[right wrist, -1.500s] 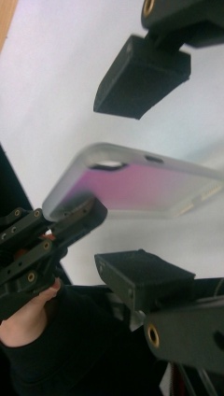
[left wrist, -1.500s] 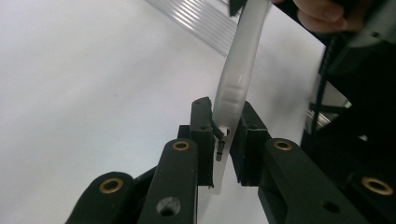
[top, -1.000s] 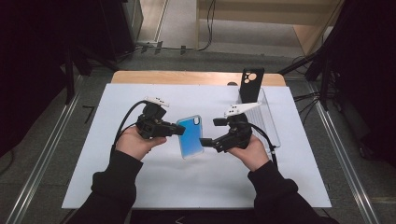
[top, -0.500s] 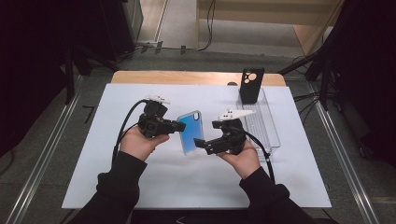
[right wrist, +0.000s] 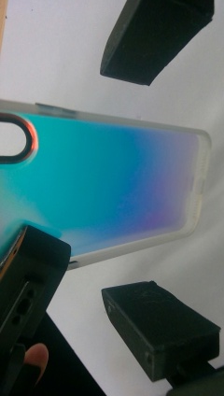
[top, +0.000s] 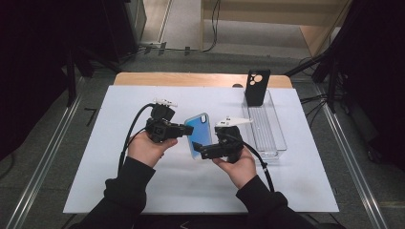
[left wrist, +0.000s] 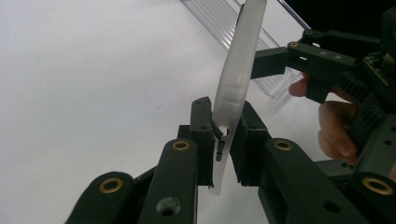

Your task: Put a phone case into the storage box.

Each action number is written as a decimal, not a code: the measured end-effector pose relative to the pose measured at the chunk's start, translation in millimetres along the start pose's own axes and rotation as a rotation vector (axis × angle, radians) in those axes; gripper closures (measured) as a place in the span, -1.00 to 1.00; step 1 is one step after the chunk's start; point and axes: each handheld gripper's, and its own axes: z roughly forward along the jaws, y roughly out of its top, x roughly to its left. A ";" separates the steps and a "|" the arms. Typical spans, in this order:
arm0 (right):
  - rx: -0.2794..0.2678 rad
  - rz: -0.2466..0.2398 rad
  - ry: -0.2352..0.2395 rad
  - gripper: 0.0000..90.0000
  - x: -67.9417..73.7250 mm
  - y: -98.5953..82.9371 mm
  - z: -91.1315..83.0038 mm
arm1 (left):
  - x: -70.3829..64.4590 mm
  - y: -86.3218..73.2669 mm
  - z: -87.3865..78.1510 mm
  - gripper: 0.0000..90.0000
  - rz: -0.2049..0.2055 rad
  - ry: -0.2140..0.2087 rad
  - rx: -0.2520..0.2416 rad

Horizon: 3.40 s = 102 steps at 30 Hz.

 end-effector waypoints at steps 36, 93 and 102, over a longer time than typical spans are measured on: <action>0.010 -0.011 -0.065 -0.64 -8.3 -2.0 7.6 | -14.6 3.3 -11.6 0.18 -0.012 -0.082 -0.006; -0.010 0.007 -0.001 -0.64 -51.2 20.0 -38.6 | 43.4 -106.5 -15.0 -0.26 0.107 -0.105 0.062; -0.031 0.009 -0.028 -0.64 -60.9 32.2 -59.1 | 46.3 -112.7 -19.0 -0.26 0.093 -0.079 0.055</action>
